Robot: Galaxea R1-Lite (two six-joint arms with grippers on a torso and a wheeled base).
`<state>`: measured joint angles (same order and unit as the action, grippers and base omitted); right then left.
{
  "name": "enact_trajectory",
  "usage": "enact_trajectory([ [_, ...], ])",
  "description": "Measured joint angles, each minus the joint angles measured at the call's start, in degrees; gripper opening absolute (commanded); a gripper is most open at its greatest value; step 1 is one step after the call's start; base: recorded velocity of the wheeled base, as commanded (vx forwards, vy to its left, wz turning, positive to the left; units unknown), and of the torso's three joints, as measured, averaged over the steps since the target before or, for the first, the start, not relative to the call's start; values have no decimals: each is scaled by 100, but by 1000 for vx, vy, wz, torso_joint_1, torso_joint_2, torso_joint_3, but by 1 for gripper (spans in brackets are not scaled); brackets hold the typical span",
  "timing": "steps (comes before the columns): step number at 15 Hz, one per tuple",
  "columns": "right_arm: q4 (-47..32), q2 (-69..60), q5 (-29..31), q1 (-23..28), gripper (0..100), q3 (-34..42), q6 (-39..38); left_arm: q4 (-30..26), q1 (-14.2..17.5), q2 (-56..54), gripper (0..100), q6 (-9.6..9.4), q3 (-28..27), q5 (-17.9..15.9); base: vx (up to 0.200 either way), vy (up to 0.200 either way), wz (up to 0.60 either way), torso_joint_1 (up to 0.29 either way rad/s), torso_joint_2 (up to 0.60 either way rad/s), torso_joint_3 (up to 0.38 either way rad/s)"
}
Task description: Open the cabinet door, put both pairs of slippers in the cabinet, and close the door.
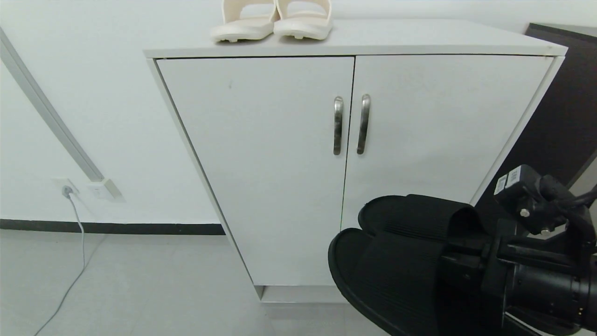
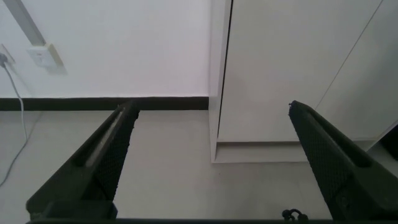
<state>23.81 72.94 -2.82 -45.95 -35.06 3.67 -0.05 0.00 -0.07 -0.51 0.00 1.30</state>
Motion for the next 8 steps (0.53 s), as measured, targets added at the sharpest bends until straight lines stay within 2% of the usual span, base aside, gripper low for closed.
enact_trajectory([
  [3,-2,-4,0,-5,0,4,12,-5,0,0,100,0,0,-7,0,0,0,-4,194,188],
  [8,0,-76,6,-9,0,9,18,-11,0,0,100,11,-7,-46,0,0,0,0,11,6],
])
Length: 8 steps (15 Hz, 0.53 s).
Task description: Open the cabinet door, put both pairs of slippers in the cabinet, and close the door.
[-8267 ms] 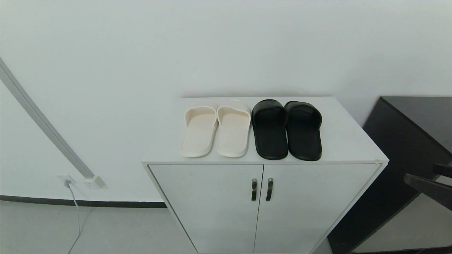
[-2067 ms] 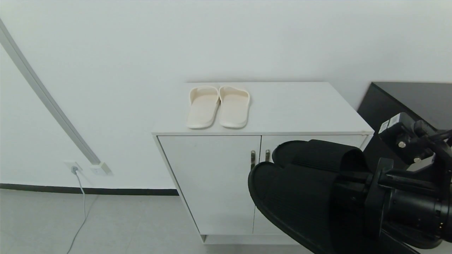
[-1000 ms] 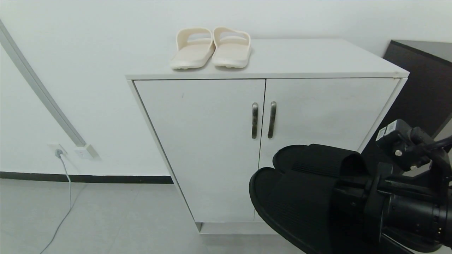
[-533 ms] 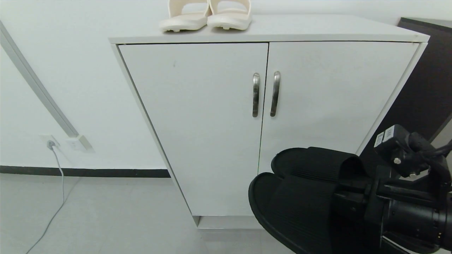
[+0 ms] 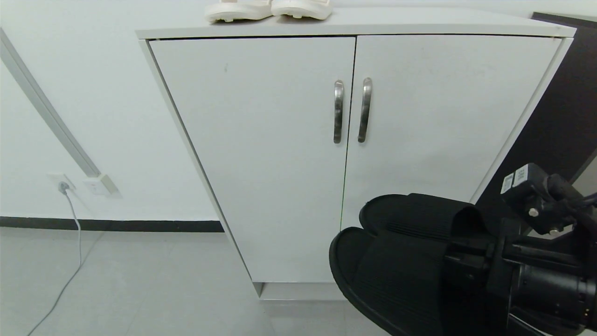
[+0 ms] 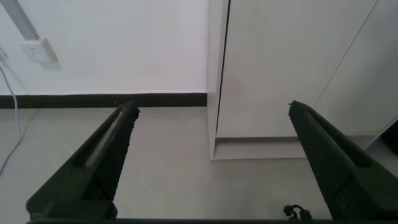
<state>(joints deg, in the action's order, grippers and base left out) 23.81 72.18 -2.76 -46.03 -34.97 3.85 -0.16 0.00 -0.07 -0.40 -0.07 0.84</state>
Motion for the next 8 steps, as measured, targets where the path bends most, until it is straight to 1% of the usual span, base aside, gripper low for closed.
enact_trajectory([
  [2,2,-16,2,0,0,0,0,0,0,7,100,-26,-4,24,0,0,0,0,0,0],
  [3,5,-20,5,0,0,0,0,2,0,40,100,-173,-17,143,0,0,0,0,0,0],
  [4,6,-24,5,0,0,0,0,5,2,78,100,-233,-44,200,0,0,0,0,0,0],
  [5,6,-29,5,1,0,0,0,-5,2,141,100,-205,-166,206,0,0,0,0,0,0],
  [6,5,-33,-2,1,0,0,0,-13,2,255,100,-101,-477,183,0,0,0,0,0,0],
  [7,2,-33,-2,1,0,6,20,-6,0,425,100,-22,-795,112,0,0,0,0,0,0],
  [8,0,-33,-4,1,0,6,49,-9,-5,677,100,35,-1056,-49,0,0,0,0,0,0],
])
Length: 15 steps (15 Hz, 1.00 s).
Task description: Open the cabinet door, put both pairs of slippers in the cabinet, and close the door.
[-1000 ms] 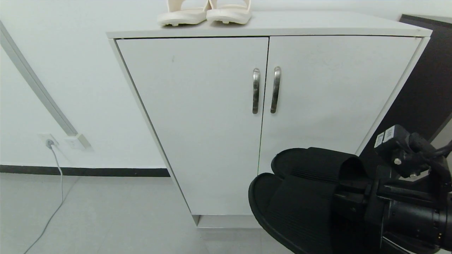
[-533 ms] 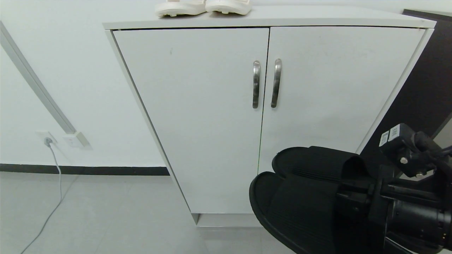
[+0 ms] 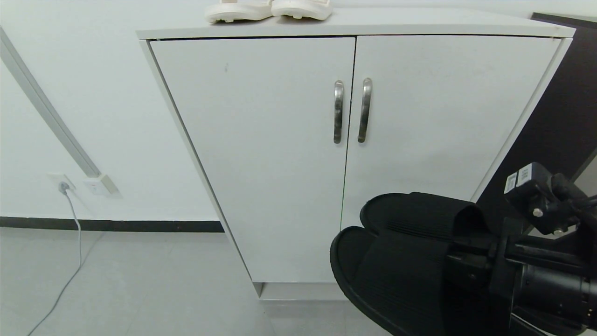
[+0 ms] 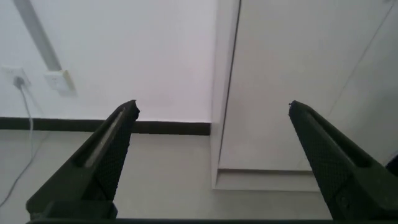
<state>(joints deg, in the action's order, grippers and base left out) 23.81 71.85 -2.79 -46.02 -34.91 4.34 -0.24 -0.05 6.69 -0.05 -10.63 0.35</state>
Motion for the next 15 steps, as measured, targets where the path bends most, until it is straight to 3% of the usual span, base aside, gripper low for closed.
enact_trajectory([
  [4,6,-33,0,0,0,44,17,262,-24,1017,100,84,-351,-1113,0,0,0,0,0,0],
  [7,9,-41,0,0,0,46,22,746,-30,1888,100,91,-516,-1614,0,0,0,0,0,0],
  [11,9,-68,0,-1,0,55,20,1896,-195,3237,100,100,-762,-1885,0,0,0,0,0,0],
  [14,6,-112,1,-1,0,71,15,2298,-881,4024,100,177,-1062,-1896,0,0,0,0,0,0],
  [15,5,-118,1,0,0,77,12,2313,-1111,4223,100,286,-1235,-1893,0,0,0,0,0,0],
])
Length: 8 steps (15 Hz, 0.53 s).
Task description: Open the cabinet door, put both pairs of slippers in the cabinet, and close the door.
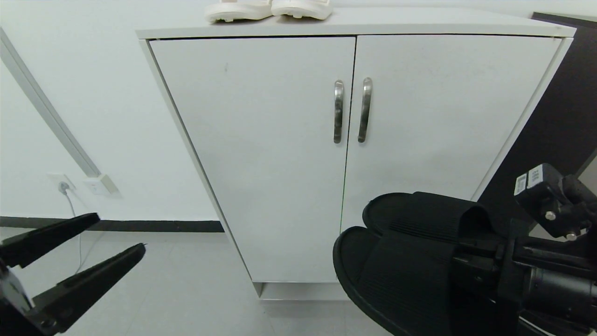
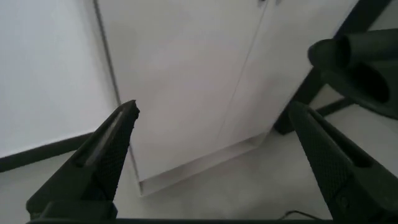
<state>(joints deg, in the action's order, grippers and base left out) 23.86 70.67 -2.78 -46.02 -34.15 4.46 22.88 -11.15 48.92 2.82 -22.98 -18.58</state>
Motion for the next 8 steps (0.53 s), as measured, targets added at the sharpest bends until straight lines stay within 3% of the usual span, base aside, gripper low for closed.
enact_trajectory([
  [2,-7,0,2,0,0,5,0,13,-521,315,100,558,-433,2,0,0,0,0,0,0],
  [4,0,0,0,-1,0,5,0,22,-1037,595,100,928,-944,2,0,0,0,0,0,0],
  [8,-29,9,18,2,0,5,0,11,-1729,1337,100,1005,-1641,118,0,0,0,0,0,0],
])
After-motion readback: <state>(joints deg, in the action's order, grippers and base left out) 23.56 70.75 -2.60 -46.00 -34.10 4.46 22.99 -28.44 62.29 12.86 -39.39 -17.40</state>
